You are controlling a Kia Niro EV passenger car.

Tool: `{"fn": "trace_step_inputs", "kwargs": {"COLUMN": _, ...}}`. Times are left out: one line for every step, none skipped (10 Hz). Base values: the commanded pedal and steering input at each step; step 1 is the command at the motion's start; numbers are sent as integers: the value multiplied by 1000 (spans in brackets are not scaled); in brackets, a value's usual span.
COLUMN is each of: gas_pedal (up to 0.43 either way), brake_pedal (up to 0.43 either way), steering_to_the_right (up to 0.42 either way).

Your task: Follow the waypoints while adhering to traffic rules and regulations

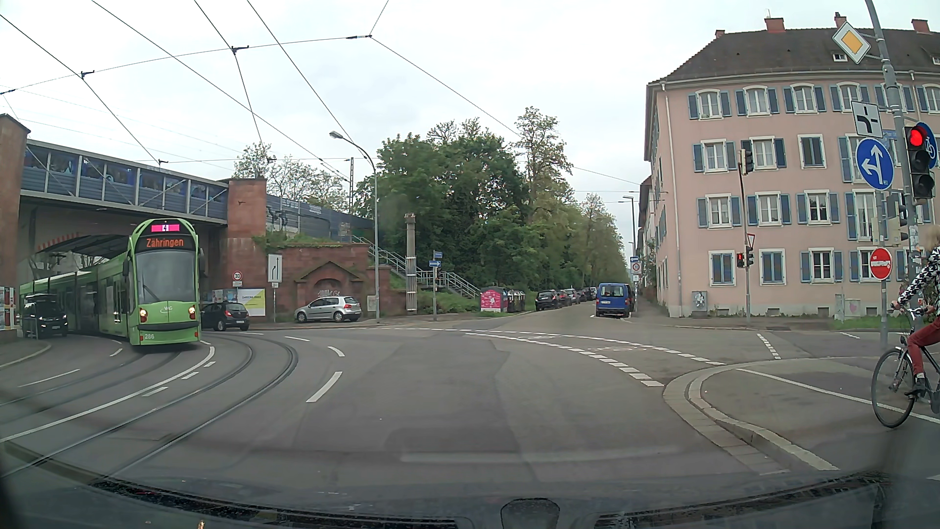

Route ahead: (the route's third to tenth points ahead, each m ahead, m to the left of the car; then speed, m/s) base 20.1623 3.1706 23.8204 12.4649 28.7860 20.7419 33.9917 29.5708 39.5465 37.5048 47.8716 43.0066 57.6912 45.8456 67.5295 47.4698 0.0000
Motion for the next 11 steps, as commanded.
{"fn": "trace_step_inputs", "kwargs": {"gas_pedal": 0, "brake_pedal": 244, "steering_to_the_right": -8}}
{"fn": "trace_step_inputs", "kwargs": {"gas_pedal": 0, "brake_pedal": 244, "steering_to_the_right": -8}}
{"fn": "trace_step_inputs", "kwargs": {"gas_pedal": 0, "brake_pedal": 244, "steering_to_the_right": -8}}
{"fn": "trace_step_inputs", "kwargs": {"gas_pedal": 0, "brake_pedal": 238, "steering_to_the_right": -8}}
{"fn": "trace_step_inputs", "kwargs": {"gas_pedal": 0, "brake_pedal": 232, "steering_to_the_right": -8}}
{"fn": "trace_step_inputs", "kwargs": {"gas_pedal": 0, "brake_pedal": 244, "steering_to_the_right": -8}}
{"fn": "trace_step_inputs", "kwargs": {"gas_pedal": 0, "brake_pedal": 238, "steering_to_the_right": -8}}
{"fn": "trace_step_inputs", "kwargs": {"gas_pedal": 0, "brake_pedal": 244, "steering_to_the_right": -8}}
{"fn": "trace_step_inputs", "kwargs": {"gas_pedal": 0, "brake_pedal": 244, "steering_to_the_right": -8}}
{"fn": "trace_step_inputs", "kwargs": {"gas_pedal": 0, "brake_pedal": 244, "steering_to_the_right": -8}}
{"fn": "trace_step_inputs", "kwargs": {"gas_pedal": 0, "brake_pedal": 238, "steering_to_the_right": -8}}
